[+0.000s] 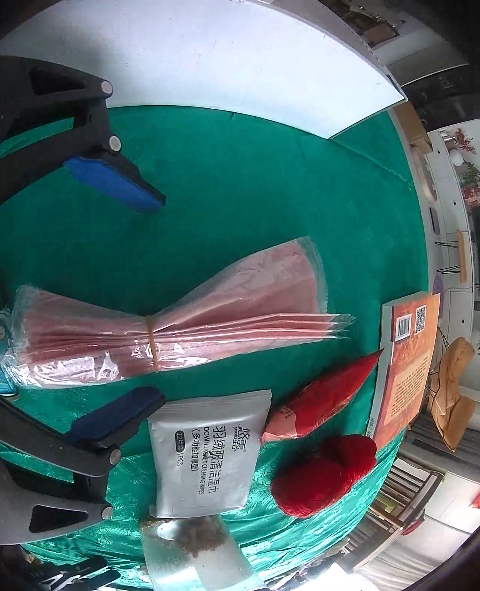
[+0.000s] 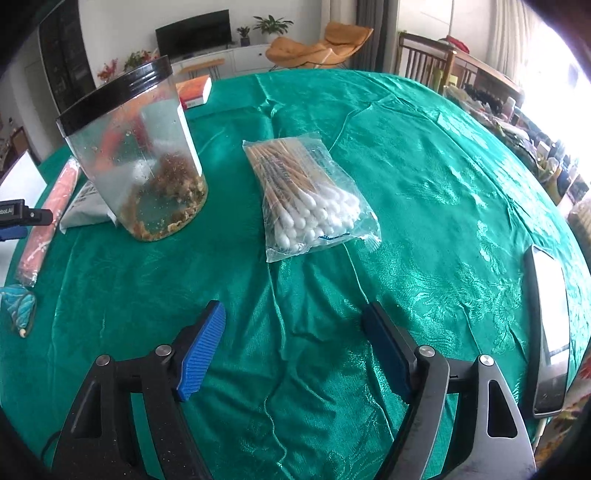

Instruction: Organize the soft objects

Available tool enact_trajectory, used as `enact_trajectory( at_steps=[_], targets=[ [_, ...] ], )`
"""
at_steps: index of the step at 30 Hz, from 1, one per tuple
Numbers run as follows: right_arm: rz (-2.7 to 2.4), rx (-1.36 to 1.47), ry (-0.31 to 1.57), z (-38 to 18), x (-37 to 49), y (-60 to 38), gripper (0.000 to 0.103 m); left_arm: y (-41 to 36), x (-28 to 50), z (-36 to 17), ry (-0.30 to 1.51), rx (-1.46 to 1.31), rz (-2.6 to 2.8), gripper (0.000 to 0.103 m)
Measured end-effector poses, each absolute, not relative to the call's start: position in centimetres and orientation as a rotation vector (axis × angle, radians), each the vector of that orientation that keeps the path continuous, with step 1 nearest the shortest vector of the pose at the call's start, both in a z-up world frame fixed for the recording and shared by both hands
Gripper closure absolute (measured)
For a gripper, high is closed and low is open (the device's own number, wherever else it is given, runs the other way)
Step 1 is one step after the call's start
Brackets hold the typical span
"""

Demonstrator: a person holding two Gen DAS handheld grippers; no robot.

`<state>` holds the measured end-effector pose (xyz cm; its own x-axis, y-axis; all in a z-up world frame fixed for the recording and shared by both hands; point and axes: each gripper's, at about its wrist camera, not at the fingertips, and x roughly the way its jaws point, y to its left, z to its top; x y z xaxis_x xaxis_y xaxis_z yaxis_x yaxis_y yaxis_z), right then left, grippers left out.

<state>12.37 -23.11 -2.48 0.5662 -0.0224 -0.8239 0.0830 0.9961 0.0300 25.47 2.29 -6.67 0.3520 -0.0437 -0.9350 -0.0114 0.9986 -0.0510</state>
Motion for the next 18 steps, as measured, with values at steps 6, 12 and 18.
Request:
enact_trajectory(
  at_steps=[6, 12, 18],
  targets=[
    [-0.028, 0.172, 0.875, 1.1, 13.8, -26.9, 0.023, 1.7, 24.7, -6.2, 1.156, 0.037, -0.074, 0.071],
    [0.113, 0.086, 1.071, 0.5, 21.8, -26.4, 0.024, 3.1, 24.1, -4.1, 1.122, -0.067, -0.117, 0.072],
    [0.101, -0.002, 1.163, -1.5, 24.6, -25.6, 0.068, 4.3, 22.7, -0.5, 1.067, -0.104, -0.157, 0.072]
  ],
)
